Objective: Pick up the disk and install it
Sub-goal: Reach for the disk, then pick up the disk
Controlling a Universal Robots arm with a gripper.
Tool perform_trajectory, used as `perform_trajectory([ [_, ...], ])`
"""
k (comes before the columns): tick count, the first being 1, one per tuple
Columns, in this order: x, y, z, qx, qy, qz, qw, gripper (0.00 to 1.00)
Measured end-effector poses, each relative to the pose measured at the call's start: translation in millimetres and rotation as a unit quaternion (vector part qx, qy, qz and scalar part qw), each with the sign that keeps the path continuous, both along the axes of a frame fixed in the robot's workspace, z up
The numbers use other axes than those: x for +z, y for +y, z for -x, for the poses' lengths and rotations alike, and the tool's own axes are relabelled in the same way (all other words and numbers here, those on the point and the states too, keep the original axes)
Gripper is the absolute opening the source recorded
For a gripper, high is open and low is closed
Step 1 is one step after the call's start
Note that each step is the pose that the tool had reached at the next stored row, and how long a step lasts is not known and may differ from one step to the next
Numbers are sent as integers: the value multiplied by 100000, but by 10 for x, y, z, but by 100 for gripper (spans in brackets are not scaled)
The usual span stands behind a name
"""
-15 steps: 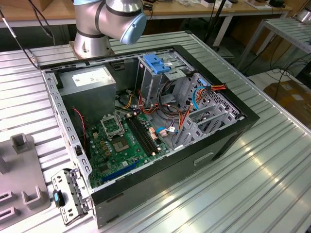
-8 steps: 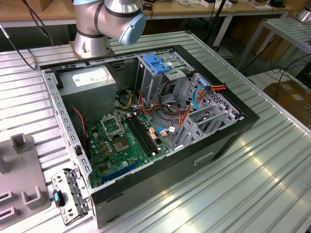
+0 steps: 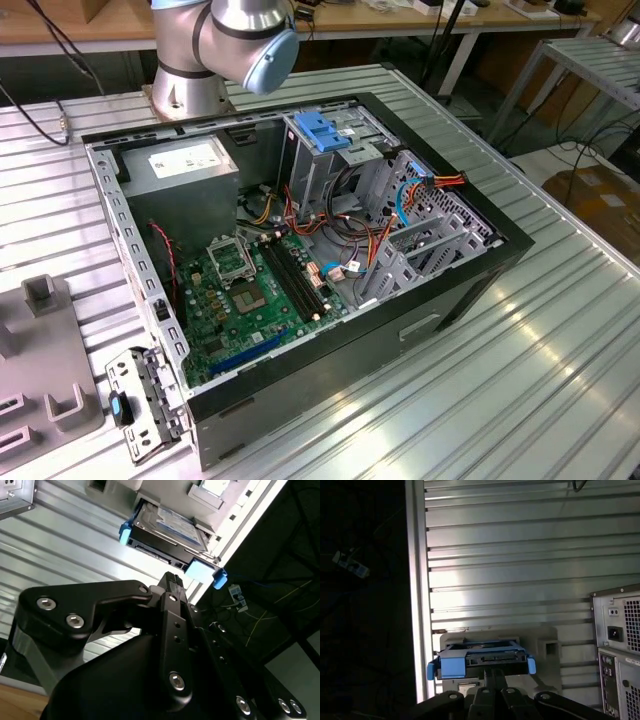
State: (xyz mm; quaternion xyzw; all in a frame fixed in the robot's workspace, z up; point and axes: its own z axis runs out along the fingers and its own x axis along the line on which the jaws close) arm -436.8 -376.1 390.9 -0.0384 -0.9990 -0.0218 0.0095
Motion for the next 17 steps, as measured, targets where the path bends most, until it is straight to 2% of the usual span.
perform_trajectory([
  [3,-13,-7,69,53,486,311,99998,11],
  [4,-22,-12,114,67,564,368,99998,11],
  [6,-45,-18,278,119,569,397,99998,11],
  [7,-47,-19,298,128,567,397,99998,11],
  [17,-47,-18,304,127,563,395,99998,11],
])
